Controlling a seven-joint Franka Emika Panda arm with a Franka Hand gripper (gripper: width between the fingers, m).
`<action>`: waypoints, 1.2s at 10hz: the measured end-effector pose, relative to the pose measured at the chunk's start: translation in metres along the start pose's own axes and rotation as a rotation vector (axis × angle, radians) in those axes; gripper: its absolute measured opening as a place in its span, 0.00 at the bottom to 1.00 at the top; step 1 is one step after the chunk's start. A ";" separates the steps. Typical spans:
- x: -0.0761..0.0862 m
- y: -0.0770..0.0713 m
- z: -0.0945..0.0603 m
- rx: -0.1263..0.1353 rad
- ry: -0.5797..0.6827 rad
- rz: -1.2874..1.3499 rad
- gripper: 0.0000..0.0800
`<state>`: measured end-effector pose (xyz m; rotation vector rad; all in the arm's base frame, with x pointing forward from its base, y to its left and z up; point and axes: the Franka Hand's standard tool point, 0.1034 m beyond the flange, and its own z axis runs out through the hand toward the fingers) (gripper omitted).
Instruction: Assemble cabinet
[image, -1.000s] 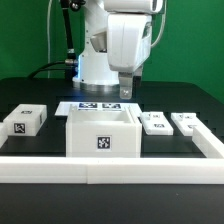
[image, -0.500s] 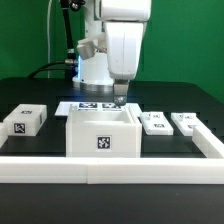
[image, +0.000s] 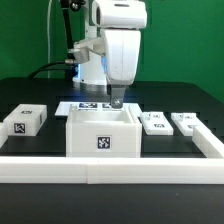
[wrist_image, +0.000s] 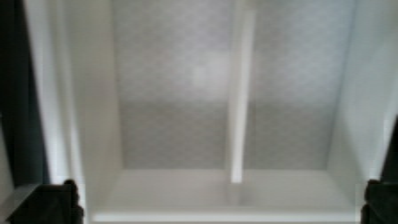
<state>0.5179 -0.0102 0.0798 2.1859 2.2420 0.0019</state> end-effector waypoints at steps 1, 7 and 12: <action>0.000 -0.006 0.004 -0.001 0.001 -0.001 1.00; 0.003 -0.069 0.031 0.041 0.010 0.005 1.00; 0.011 -0.082 0.053 0.089 0.020 0.020 1.00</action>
Offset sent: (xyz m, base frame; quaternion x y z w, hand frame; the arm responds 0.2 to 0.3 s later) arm -0.0378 0.0077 -0.0063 -0.0066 0.0175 -0.0010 0.9998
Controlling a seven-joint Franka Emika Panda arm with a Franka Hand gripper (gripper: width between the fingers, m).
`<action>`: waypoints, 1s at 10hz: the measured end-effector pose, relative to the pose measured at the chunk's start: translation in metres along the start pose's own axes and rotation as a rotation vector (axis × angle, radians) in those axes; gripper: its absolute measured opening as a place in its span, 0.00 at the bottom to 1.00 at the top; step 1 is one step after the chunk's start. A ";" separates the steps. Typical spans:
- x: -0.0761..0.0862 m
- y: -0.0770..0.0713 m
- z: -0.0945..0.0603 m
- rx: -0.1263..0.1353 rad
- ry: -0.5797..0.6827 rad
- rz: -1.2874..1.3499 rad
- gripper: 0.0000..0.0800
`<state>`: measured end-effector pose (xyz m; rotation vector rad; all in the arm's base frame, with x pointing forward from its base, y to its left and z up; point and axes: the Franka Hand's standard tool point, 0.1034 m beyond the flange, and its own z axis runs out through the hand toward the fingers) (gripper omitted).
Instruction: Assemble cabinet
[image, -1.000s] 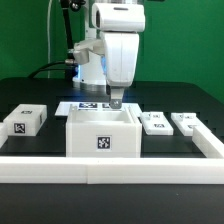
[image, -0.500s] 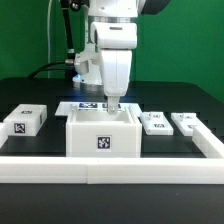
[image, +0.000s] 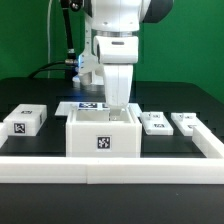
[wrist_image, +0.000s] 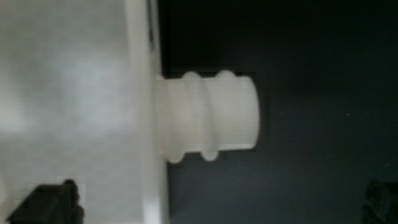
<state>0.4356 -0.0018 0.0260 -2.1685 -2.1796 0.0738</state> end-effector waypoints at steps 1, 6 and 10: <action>0.000 -0.001 0.002 0.005 0.001 0.000 1.00; -0.001 0.000 0.002 0.004 0.001 0.002 0.56; -0.001 0.002 0.001 -0.003 0.000 0.003 0.05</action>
Offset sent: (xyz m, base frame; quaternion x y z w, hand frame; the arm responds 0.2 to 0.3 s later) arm 0.0000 0.0000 0.0000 0.0000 0.0000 0.0000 1.0000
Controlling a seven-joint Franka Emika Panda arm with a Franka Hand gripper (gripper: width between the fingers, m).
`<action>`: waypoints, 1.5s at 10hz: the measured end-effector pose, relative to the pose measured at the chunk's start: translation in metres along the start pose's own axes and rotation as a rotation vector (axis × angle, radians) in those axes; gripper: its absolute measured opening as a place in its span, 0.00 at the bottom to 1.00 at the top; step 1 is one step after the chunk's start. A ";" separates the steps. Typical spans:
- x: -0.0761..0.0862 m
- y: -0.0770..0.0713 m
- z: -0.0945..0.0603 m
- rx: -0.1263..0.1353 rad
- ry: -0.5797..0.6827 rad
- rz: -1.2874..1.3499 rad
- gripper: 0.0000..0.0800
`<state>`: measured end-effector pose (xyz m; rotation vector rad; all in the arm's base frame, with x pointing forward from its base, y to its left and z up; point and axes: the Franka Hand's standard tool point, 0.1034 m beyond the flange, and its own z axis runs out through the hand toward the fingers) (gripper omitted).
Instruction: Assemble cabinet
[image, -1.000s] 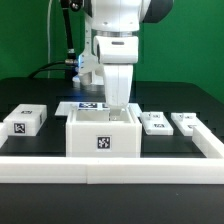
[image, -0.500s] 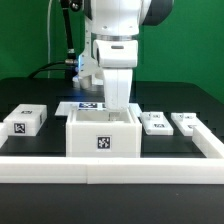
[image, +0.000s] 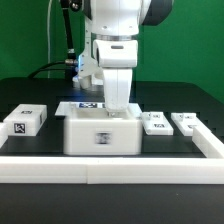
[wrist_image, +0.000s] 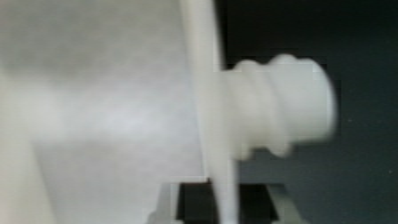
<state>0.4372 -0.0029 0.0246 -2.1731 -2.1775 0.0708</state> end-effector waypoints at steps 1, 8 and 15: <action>0.000 0.001 0.000 -0.004 0.000 0.000 0.05; 0.009 0.033 -0.008 -0.040 0.004 -0.032 0.05; 0.056 0.061 -0.004 -0.061 0.030 0.012 0.05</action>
Offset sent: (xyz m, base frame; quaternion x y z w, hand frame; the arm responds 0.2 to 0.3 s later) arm 0.0000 0.0000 0.0000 0.0000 0.0000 0.0000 1.0000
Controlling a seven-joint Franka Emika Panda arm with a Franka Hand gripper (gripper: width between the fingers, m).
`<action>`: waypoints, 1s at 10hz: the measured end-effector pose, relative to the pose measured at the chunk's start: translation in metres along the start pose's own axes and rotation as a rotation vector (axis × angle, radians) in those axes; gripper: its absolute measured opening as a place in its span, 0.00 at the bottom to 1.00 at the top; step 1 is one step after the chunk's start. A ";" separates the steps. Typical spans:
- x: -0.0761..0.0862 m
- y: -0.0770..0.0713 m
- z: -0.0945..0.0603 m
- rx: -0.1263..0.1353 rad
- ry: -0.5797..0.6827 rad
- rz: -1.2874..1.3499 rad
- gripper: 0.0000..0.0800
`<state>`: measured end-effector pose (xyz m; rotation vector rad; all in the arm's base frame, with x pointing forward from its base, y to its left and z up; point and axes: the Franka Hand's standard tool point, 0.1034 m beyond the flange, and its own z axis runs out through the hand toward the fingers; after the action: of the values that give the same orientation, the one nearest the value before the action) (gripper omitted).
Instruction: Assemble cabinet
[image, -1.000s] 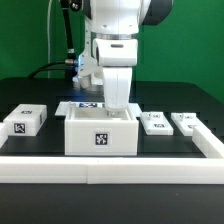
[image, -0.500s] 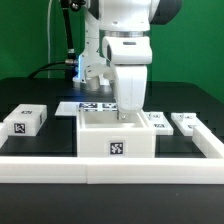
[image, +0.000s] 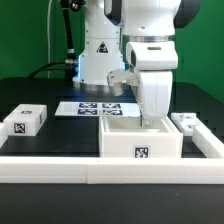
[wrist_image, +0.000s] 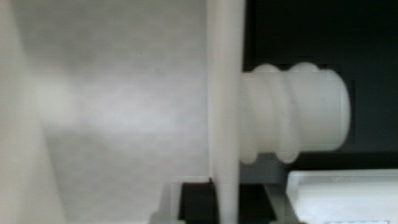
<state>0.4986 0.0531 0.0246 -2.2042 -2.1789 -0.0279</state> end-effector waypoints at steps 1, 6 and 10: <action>0.000 0.000 0.000 0.000 0.000 0.000 0.05; 0.027 0.017 0.001 -0.020 0.025 -0.020 0.05; 0.060 0.017 0.003 -0.014 0.037 0.023 0.05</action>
Offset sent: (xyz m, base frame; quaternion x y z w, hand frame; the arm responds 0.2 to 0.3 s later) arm 0.0129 0.0330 -0.0134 -0.0103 0.0365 -0.0552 0.9978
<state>0.5167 0.1128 0.0242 -2.2173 -2.1403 -0.0826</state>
